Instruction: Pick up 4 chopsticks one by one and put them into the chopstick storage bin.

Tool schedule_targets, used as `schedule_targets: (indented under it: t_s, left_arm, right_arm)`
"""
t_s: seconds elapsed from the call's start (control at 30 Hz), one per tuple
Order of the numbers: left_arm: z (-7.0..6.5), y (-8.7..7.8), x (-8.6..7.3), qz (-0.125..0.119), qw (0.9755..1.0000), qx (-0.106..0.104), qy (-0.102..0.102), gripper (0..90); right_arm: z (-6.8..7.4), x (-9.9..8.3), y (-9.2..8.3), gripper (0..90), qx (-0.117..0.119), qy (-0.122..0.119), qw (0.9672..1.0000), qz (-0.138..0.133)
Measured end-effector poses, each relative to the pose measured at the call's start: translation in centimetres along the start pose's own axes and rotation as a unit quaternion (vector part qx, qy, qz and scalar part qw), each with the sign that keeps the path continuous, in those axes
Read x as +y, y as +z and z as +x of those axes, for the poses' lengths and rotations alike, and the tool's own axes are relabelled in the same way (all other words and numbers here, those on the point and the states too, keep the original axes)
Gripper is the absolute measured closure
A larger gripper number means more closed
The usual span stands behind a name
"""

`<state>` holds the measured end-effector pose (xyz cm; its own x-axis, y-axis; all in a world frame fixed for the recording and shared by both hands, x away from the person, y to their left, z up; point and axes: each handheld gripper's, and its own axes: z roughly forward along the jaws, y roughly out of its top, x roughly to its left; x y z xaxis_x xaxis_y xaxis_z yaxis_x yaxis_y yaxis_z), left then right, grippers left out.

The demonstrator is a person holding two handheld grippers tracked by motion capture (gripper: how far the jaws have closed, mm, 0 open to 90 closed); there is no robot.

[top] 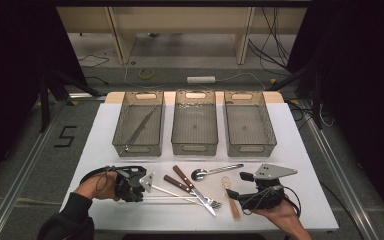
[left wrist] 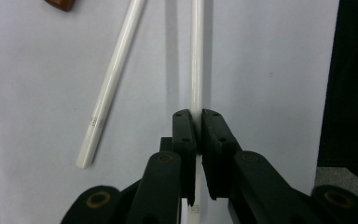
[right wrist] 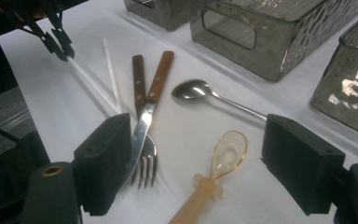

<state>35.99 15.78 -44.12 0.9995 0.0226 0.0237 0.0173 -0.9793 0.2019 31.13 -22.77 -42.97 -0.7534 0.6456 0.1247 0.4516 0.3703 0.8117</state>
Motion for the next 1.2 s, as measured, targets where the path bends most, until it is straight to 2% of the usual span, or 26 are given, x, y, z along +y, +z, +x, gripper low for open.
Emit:
schedule_targets:
  t_s: [0.13,0.17,0.23,0.3,0.43,0.47,0.53,0.63,0.73,0.77,0.8,0.97,1.03,1.1,1.13,1.17,1.2]
  left_arm:
    - [0.3,-0.5,0.1,-0.027,0.9992,0.018,-0.022,83.9]
    - [0.5,-0.7,0.1,-0.038,0.9981,0.027,-0.040,83.9]
    - [0.7,-1.0,0.2,-0.051,0.9968,0.034,-0.050,83.9]
    - [1.0,-1.5,0.3,-0.074,0.9931,0.046,-0.079,83.9]
    - [1.4,-2.2,0.5,-0.111,0.9820,0.062,-0.140,83.9]
    - [1.6,-2.4,0.5,-0.115,0.9802,0.066,-0.147,83.9]
    - [1.7,-2.6,0.6,-0.127,0.9745,0.076,-0.169,83.9]
    - [2.1,-2.9,0.6,-0.152,0.9630,0.087,-0.205,83.9]
    - [2.5,-3.4,0.4,-0.164,0.9537,0.103,-0.230,83.9]
    - [2.6,-3.6,0.3,-0.172,0.9488,0.109,-0.242,83.9]
    - [2.8,-3.7,0.2,-0.173,0.9469,0.115,-0.246,83.9]
    - [3.7,-4.3,-0.4,-0.202,0.9261,0.135,-0.289,83.9]
    - [4.1,-4.5,-0.5,-0.208,0.9212,0.140,-0.298,83.9]
    - [4.7,-4.9,-0.7,-0.217,0.9142,0.149,-0.309,83.9]
    - [4.9,-5.0,-0.8,-0.218,0.9122,0.152,-0.312,83.8]
    - [5.2,-5.2,-0.9,-0.224,0.9082,0.155,-0.318,83.9]
    - [5.4,-5.3,-1.0,-0.226,0.9063,0.156,-0.321,83.9]
  right_arm:
    - [-0.1,0.0,0.0,25.2,-0.001,0.001,1.0000,-0.001]
    - [-0.1,0.0,0.0,25.2,-0.001,0.002,1.0000,-0.002]
    - [0.0,0.0,-0.1,25.1,-0.004,0.003,1.0000,-0.005]
    - [-0.1,0.0,-0.1,25.1,-0.005,0.004,1.0000,-0.008]
    - [-0.1,0.0,-0.2,25.1,-0.005,0.004,0.9999,-0.012]
    - [-0.1,0.0,-0.2,25.1,-0.006,0.004,0.9999,-0.012]
    - [-0.1,0.0,-0.2,25.1,-0.006,0.006,0.9999,-0.013]
    - [-0.1,0.0,-0.2,25.1,-0.006,0.007,0.9999,-0.014]
    - [-0.2,0.0,-0.2,25.1,-0.007,0.008,0.9998,-0.015]
    - [-0.2,0.0,-0.2,25.1,-0.007,0.008,0.9998,-0.015]
    - [-0.2,0.0,-0.2,25.1,-0.007,0.008,0.9998,-0.015]
    - [-0.2,0.0,-0.3,25.1,-0.009,0.012,0.9997,-0.021]
    - [-0.2,0.0,-0.3,25.1,-0.010,0.013,0.9996,-0.024]
    - [-0.2,0.0,-0.3,25.0,-0.010,0.013,0.9995,-0.025]
    - [-0.3,0.0,-0.3,25.0,-0.010,0.013,0.9995,-0.026]
    - [-0.3,0.0,-0.3,25.0,-0.010,0.012,0.9995,-0.027]
    - [-0.3,0.0,-0.3,25.0,-0.010,0.012,0.9995,-0.027]
